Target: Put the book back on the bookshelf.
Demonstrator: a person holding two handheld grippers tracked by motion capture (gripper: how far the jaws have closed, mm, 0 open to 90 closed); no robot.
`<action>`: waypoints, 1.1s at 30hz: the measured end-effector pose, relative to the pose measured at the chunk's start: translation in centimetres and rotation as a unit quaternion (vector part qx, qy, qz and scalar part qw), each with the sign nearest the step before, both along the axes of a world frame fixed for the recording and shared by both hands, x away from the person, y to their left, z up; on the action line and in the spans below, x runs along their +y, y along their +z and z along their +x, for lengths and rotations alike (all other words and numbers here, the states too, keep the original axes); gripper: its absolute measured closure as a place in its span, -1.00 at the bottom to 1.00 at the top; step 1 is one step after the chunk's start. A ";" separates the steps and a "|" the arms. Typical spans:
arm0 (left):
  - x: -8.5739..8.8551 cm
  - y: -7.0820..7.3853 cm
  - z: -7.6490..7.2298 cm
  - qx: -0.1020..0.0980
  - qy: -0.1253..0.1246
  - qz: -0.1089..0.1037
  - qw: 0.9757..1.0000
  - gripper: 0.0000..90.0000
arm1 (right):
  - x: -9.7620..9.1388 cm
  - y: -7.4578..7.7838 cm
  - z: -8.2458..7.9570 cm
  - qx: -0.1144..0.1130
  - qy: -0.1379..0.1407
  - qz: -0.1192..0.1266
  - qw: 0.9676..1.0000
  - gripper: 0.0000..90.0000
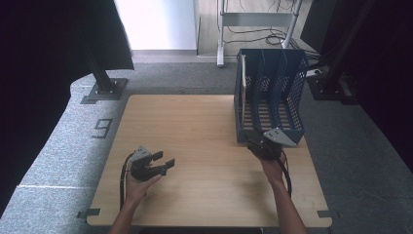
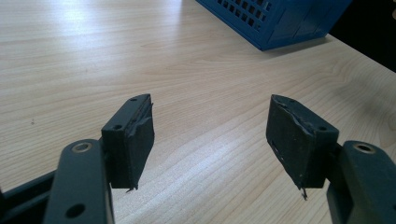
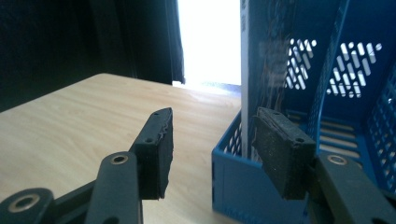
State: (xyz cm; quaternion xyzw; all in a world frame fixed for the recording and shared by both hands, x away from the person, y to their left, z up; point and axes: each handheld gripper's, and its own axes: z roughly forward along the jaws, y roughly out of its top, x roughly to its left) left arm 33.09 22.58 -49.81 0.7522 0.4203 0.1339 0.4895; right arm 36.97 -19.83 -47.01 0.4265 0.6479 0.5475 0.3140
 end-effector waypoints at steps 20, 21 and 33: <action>0.0 -0.4 0.0 0.007 0.001 0.006 1.000 -0.28 | -0.7 -4.7 -3.4 0.058 0.029 -0.018 0.998 0.03; -0.1 -0.4 0.0 0.006 0.000 0.007 1.000 -0.28 | -0.7 -4.9 -3.4 0.060 0.029 -0.020 0.998 0.03; -0.4 -0.5 -0.1 0.006 -0.004 0.012 1.000 -0.29 | -0.7 -5.5 -3.3 0.075 0.038 -0.016 0.996 -0.11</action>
